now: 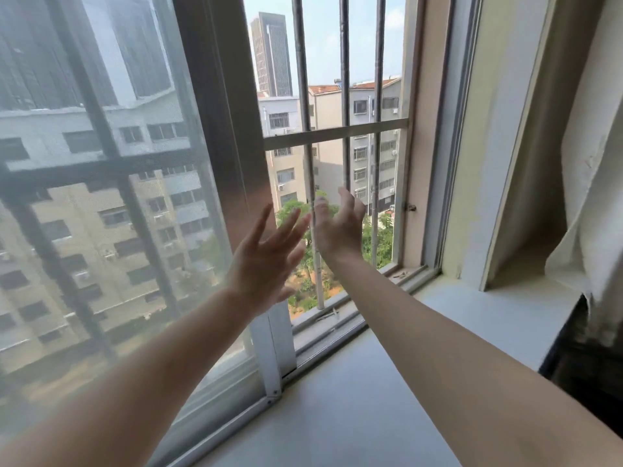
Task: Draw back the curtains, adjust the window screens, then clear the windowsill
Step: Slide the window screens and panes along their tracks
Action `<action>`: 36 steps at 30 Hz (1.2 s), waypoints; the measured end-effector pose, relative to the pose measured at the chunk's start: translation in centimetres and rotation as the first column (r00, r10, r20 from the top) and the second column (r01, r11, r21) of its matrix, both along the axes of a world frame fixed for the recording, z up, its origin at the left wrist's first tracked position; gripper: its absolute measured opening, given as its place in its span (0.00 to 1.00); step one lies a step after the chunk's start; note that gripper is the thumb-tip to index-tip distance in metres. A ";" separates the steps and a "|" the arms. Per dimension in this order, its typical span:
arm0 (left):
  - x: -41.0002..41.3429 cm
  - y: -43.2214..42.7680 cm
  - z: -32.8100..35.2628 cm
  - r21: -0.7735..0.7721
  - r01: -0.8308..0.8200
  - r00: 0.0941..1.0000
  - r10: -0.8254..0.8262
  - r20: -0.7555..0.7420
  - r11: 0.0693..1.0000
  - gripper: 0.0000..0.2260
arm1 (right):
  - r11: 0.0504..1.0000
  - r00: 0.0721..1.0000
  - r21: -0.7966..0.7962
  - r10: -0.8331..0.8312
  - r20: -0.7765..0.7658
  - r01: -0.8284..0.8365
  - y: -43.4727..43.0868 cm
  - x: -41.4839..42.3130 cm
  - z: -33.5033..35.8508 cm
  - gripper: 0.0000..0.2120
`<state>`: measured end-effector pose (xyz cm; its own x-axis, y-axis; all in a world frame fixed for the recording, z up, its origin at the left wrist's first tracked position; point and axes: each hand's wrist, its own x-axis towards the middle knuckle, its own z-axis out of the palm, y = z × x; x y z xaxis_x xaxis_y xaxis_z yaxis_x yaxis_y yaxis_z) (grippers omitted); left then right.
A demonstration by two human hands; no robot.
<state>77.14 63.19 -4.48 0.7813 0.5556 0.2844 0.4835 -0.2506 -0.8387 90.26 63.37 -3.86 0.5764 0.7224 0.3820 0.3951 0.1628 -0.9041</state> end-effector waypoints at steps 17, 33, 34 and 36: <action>12.0 -4.9 -1.3 -0.133 0.175 0.796 -0.060 0.603 0.976 0.12 | 0.976 0.956 0.092 0.174 0.236 -0.200 -4.4 16.2 0.7 0.06; -3.9 -23.0 -5.4 -0.299 -0.319 0.595 0.436 0.675 0.899 0.17 | 0.833 0.801 0.119 0.466 0.377 -0.541 -13.9 1.0 -1.8 0.09; -5.3 -24.4 -5.9 -0.314 -0.347 0.569 0.464 0.679 0.884 0.17 | 0.815 0.777 0.090 0.503 0.377 -0.572 -14.9 -0.5 -2.7 0.08; -7.6 -27.0 -6.7 -0.345 -0.369 0.535 0.501 0.681 0.863 0.19 | 0.786 0.741 0.057 0.553 0.380 -0.615 -16.7 -3.3 -4.2 0.08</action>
<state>69.53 36.22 -11.22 -0.0033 0.8519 0.5236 0.9886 0.0815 -0.1262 86.99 46.67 -8.03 -0.1195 0.7810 0.6130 0.4346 0.5963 -0.6750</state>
